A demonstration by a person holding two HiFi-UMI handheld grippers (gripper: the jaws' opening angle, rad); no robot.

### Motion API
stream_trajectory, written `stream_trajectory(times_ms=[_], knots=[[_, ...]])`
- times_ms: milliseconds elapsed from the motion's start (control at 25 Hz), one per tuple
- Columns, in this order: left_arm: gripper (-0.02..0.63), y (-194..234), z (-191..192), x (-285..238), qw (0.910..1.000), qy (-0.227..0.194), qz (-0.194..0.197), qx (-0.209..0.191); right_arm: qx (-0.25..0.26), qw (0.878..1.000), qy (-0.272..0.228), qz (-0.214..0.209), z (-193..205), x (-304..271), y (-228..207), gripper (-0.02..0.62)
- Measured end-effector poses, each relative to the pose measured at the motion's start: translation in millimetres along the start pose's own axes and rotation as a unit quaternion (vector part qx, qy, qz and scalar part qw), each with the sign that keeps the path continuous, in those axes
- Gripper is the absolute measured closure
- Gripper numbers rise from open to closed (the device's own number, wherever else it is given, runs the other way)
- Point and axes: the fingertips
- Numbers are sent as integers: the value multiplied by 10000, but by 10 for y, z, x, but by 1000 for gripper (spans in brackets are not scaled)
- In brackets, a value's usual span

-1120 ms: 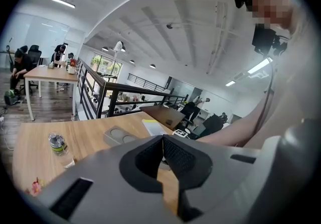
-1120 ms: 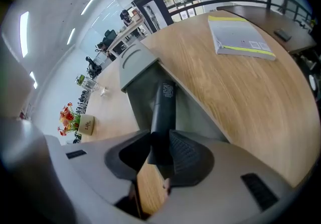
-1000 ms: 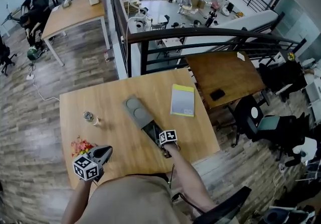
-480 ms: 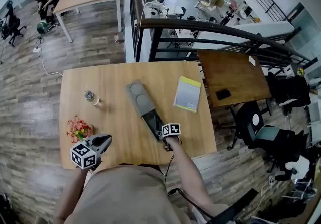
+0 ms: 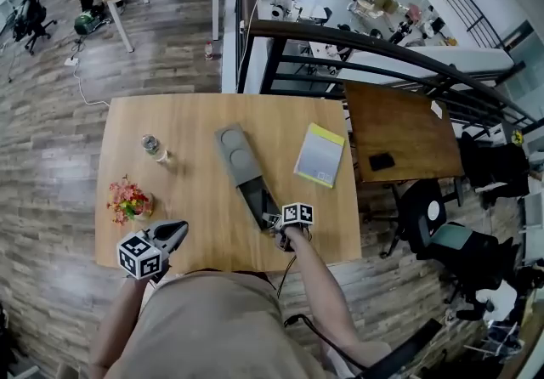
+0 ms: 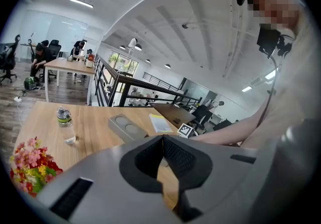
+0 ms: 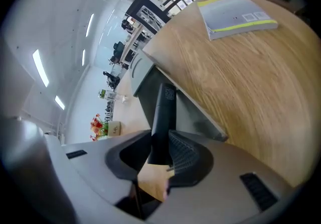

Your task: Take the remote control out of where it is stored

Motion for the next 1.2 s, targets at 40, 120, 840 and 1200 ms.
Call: stream_trajectory(times_ms=[40,120,840,1200], knots=[[609,-23,12,-16,10000,-6,-28,25,-152,9998,-37,-140,6,16,12,482],[609,-74,32,-56,9999,-21,-66,75,-459,9980,-135,-418,10,42,40,484],[609,-734,343,-691,9974,-51,-376,607,3387,9230,1188,1388,-164,57,22,543],[609,-669,476,-508,9927,-186,-790,896,2883,9201,1787,1958,-272,-465,-182,379]])
Point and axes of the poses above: the fingertips, and each gripper's own axes: x backward along the fingers, y to its left, z out of its underside, and after that the axes turned 7 degrees about -z, right-handed
